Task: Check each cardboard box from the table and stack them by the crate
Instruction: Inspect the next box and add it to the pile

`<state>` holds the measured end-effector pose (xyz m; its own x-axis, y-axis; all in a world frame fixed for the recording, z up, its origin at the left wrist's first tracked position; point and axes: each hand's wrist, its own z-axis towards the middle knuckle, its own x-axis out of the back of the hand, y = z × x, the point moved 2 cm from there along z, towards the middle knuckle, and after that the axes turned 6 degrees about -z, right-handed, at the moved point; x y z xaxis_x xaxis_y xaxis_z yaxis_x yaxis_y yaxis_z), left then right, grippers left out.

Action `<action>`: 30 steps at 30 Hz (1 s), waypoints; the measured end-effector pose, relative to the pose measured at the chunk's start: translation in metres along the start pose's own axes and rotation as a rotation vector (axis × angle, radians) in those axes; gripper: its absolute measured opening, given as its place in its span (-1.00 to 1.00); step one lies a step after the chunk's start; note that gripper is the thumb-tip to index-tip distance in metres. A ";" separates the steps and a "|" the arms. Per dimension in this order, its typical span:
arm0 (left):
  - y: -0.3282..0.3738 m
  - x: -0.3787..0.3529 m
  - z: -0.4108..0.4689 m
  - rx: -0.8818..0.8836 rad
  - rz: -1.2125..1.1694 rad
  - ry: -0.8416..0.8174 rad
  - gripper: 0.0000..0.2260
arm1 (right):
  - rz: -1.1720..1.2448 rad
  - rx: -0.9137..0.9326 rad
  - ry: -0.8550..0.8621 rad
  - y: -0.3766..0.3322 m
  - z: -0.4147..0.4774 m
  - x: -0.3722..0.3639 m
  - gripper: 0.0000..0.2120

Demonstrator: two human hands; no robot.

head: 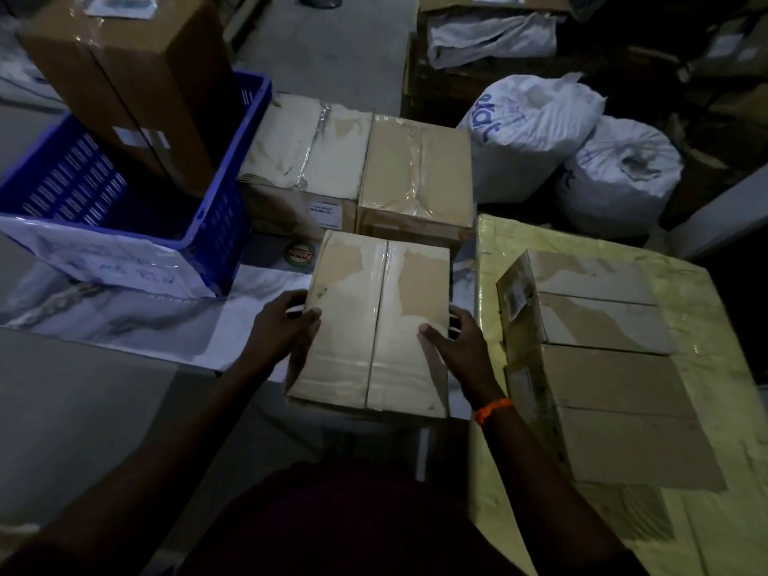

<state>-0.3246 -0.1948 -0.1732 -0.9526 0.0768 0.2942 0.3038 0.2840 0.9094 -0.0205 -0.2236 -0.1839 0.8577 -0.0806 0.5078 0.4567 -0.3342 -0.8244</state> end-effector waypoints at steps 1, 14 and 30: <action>0.007 -0.001 0.011 -0.022 0.023 -0.006 -0.63 | 0.002 -0.003 -0.001 -0.004 0.011 0.001 -0.44; 0.036 -0.020 0.021 -0.018 -0.149 0.026 -0.54 | 0.013 0.090 0.050 -0.029 0.028 0.008 -0.41; 0.078 -0.026 -0.017 -0.173 -0.403 0.194 -0.33 | 0.337 0.096 0.336 -0.052 -0.018 0.047 -0.44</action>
<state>-0.2765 -0.1910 -0.1052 -0.9798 -0.1914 -0.0573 -0.0757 0.0899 0.9931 -0.0082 -0.2270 -0.1123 0.8450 -0.4739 0.2477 0.1994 -0.1505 -0.9683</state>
